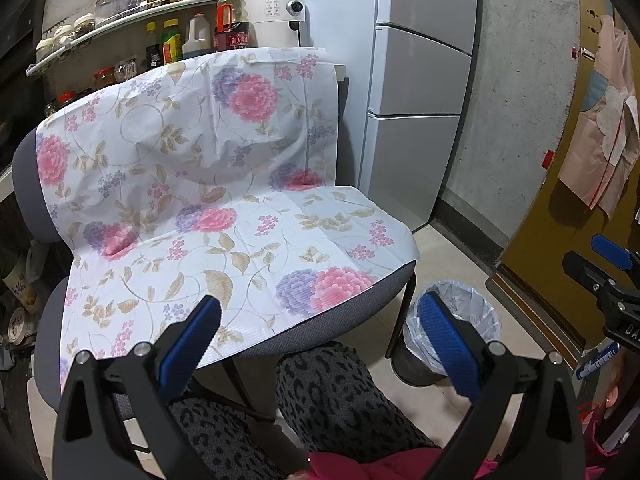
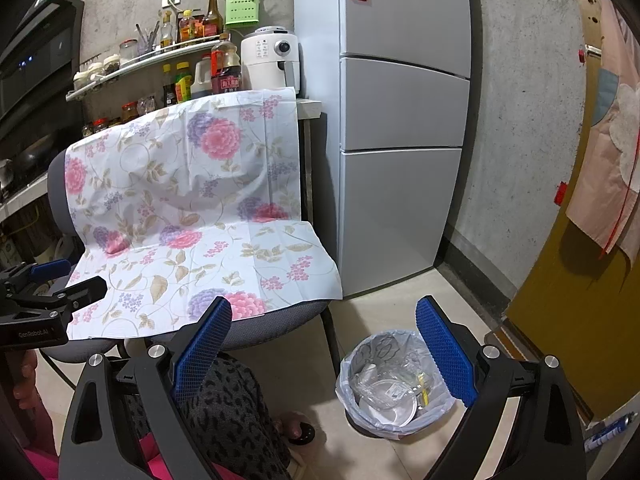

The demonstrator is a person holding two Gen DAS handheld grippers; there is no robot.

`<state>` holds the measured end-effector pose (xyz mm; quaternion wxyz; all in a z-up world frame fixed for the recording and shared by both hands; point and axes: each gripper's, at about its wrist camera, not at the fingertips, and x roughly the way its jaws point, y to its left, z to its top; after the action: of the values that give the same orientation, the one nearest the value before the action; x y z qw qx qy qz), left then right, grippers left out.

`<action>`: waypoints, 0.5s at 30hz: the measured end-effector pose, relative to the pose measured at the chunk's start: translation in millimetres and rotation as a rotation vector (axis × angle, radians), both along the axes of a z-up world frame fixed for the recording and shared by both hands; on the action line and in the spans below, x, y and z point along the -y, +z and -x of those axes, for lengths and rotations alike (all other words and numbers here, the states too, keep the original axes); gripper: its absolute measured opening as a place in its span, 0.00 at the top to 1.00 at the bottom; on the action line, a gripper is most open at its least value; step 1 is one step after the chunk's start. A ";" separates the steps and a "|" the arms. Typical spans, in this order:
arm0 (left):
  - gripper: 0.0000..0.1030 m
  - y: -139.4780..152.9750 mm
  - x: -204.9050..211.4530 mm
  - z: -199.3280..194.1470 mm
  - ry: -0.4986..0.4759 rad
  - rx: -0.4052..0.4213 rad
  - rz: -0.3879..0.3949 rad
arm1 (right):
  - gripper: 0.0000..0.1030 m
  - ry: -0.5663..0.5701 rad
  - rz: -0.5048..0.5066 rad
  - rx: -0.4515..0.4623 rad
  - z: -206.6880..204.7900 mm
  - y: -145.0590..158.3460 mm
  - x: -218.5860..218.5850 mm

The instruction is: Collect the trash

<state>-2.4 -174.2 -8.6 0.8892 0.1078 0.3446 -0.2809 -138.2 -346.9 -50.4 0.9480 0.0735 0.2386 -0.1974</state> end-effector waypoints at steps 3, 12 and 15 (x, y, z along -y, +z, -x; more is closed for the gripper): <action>0.06 0.2 -1.0 -1.2 -0.003 0.000 0.000 | 0.10 -0.002 -0.001 0.001 -0.2 -0.4 -1.6; 0.06 1.2 -0.8 3.8 -0.004 0.037 0.010 | 0.10 -0.004 -0.004 -0.001 -0.8 -1.3 -0.5; 0.06 -1.0 0.5 1.4 0.004 0.029 0.000 | 0.10 -0.009 -0.012 -0.003 -1.7 -2.3 0.0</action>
<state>-3.8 -174.7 -9.6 0.8946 0.1110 0.3320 -0.2777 -136.4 -346.9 -52.6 0.9463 0.0798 0.2408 -0.2005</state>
